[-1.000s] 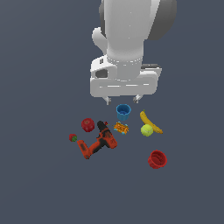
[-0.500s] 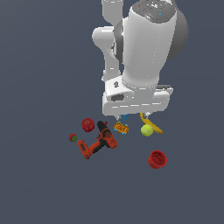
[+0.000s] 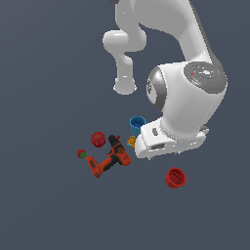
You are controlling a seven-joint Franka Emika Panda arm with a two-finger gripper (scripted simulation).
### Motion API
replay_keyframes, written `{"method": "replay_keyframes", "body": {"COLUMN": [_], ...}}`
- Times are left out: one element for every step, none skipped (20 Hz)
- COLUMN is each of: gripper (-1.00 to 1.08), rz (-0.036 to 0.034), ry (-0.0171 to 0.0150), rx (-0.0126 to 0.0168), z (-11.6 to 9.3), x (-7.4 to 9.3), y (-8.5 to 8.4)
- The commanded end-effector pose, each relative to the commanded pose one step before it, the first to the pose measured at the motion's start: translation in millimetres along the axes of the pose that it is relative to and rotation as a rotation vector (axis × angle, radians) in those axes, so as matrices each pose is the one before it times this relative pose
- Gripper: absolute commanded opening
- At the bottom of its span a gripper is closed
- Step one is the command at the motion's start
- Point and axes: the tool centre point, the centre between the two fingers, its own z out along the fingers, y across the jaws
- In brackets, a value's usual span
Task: Pick up a designated object from a clutter of objects.
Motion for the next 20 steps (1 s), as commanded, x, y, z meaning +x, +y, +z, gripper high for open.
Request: {"method": "replay_keyframes", "body": {"gripper": [1.00,1.00,1.00,1.00,1.00,1.00,1.00,1.00,1.00,1.00,1.00,1.00,1.00,1.00,1.00,1.00,1.00,1.00,1.00,1.00], "rz": [-0.02163,-0.00835,-0.00791,-0.00742,-0.00693,-0.00646,-0.00600,-0.00555,-0.00506,-0.00465,-0.00420,-0.00381,-0.00336,-0.00298,-0.00251,-0.00211,-0.00181,-0.00137,-0.00097,-0.00048], "ry": [-0.00204,-0.00092,-0.00087,-0.00081,-0.00076,-0.00070,-0.00065,-0.00060,-0.00055,-0.00051,-0.00046,-0.00042,-0.00037,-0.00033,-0.00028,-0.00023,-0.00020,-0.00015,-0.00011,-0.00005], "rx": [-0.00131,-0.00025,-0.00014,-0.00004,0.00004,0.00010,0.00015,0.00019,0.00021,0.00023,0.00023,0.00023,0.00022,0.00021,0.00019,0.00017,0.00015,0.00011,0.00008,0.00004], "z": [20.59,8.33,8.09,7.76,7.40,7.03,6.64,6.24,5.82,5.40,4.96,4.52,4.06,3.60,3.13,2.65,2.18,1.70,1.22,0.72], "x": [11.92,4.37,4.03,3.68,3.35,3.03,2.74,2.46,2.20,1.96,1.74,1.53,1.33,1.14,0.97,0.80,0.65,0.50,0.35,0.21], "y": [-14.11,-5.57,-5.36,-5.09,-4.82,-4.54,-4.27,-3.99,-3.67,-3.40,-3.09,-2.83,-2.51,-2.24,-1.90,-1.60,-1.37,-1.04,-0.74,-0.38]}}
